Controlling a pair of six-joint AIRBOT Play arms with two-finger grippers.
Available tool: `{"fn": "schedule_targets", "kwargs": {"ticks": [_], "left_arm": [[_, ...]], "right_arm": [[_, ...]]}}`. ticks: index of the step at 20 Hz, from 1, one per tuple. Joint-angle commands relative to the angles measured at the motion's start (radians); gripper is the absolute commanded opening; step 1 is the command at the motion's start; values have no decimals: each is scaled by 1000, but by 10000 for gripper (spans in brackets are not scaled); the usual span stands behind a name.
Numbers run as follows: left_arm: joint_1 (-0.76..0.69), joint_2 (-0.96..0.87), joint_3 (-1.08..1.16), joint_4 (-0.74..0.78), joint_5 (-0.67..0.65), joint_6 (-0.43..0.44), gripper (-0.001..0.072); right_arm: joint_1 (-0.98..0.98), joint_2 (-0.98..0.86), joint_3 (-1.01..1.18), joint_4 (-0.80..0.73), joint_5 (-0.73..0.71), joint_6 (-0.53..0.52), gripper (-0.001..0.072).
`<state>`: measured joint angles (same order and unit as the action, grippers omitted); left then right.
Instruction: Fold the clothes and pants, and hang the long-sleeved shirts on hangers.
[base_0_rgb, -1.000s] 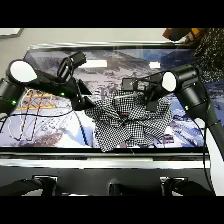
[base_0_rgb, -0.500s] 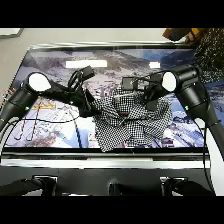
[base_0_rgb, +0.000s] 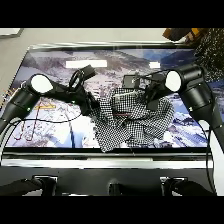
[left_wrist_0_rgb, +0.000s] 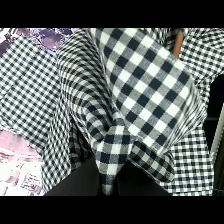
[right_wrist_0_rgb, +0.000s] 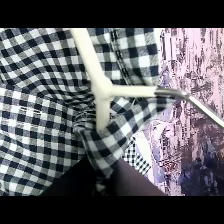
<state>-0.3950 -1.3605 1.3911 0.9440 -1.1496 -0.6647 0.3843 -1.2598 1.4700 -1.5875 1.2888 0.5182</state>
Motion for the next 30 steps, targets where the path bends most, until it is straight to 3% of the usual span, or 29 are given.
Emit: {"fn": "schedule_targets", "kwargs": {"ticks": [1,3,4,10,14,19,26,27,28,30], "left_arm": [[1,0,0,2,12,-3,23],[1,0,0,2,24,-3,22],[1,0,0,2,26,-3,22],[1,26,0,2,60,10,21],[1,85,0,3,118,38,21],[1,182,0,3,180,102,21],[-64,256,0,19,171,119,21],[-83,258,0,46,171,119,21],[-103,257,0,79,171,118,21],[-124,257,0,107,172,118,21]], "right_arm": [[1,5,1,4,24,56,66],[-1,11,1,-12,49,129,374],[-1,23,1,-35,47,182,396],[-2,162,1,-168,47,314,414],[-184,259,1,-159,57,438,421],[-544,328,1,124,45,458,532],[-655,322,1,360,9,260,569],[-654,311,1,394,14,195,639],[-654,298,1,418,14,143,663],[-654,281,1,426,-8,135,662]]}}
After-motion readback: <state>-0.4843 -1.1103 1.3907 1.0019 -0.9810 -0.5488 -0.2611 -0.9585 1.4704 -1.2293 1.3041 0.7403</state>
